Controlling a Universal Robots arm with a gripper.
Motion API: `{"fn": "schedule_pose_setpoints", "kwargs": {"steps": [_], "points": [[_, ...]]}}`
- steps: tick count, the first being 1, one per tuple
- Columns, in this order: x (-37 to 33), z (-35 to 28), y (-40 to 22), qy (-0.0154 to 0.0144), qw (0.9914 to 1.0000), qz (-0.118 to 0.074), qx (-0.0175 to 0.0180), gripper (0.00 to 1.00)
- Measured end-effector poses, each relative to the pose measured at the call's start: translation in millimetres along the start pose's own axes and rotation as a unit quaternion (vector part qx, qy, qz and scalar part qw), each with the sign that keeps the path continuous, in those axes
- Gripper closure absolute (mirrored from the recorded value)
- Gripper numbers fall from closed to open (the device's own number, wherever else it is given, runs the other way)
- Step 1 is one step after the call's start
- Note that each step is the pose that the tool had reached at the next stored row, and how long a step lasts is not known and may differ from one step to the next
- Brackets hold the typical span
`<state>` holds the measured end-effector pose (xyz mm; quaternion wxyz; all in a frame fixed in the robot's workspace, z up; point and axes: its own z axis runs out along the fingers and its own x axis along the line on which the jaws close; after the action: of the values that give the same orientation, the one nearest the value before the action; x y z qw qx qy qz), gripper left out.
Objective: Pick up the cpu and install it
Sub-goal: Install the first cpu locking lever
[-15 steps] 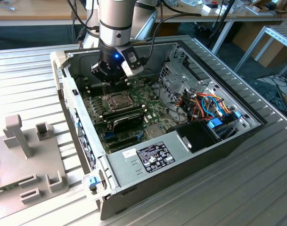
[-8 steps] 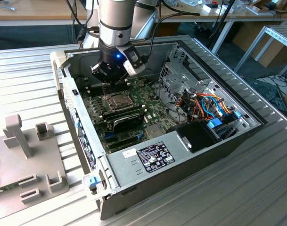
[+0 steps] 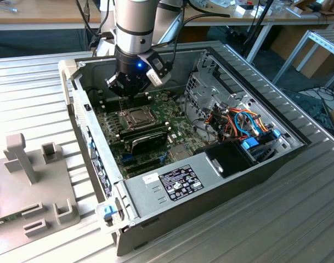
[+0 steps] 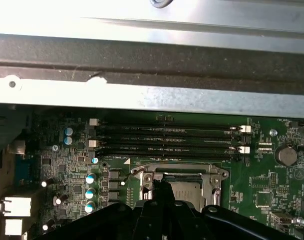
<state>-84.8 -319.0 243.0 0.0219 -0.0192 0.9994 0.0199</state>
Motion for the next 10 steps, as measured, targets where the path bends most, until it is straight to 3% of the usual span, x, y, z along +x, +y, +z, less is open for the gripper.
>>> {"fn": "schedule_pose_setpoints", "kwargs": {"steps": [10], "points": [[16.6,-0.8,-1.9,-0.0003,1.00000,-0.001,0.0000,0.89]]}}
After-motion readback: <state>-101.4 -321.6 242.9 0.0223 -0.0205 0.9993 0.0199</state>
